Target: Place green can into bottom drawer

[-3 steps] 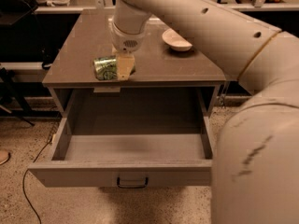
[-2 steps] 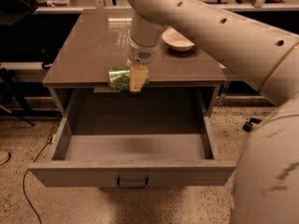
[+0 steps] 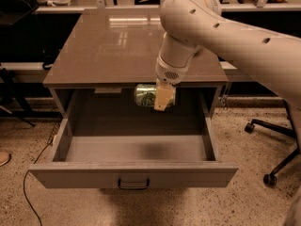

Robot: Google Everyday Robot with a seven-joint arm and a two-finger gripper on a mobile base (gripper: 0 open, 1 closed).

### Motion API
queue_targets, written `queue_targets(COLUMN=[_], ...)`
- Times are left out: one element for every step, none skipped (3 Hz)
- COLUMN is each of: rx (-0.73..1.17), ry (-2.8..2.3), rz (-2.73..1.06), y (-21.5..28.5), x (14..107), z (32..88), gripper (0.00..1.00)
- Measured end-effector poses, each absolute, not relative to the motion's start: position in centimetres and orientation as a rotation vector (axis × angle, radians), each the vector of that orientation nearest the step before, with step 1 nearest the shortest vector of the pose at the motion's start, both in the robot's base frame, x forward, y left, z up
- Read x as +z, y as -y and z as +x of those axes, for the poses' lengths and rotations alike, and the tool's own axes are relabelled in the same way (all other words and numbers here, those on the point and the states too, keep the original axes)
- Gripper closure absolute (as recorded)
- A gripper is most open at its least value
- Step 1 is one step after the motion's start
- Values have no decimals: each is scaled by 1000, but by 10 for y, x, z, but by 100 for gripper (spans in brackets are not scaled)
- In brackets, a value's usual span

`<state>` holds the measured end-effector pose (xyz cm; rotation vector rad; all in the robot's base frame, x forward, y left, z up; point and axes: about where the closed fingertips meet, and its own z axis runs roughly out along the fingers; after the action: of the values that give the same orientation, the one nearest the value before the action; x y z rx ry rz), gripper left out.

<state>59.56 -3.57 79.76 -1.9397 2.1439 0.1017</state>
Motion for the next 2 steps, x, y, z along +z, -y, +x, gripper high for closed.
queue_targets(rx=[135,178], ry=[-2224,-2265], rz=[-1864,-1789], y=[54,52], x=[776,745], z=[586,584], gripper=[100,100])
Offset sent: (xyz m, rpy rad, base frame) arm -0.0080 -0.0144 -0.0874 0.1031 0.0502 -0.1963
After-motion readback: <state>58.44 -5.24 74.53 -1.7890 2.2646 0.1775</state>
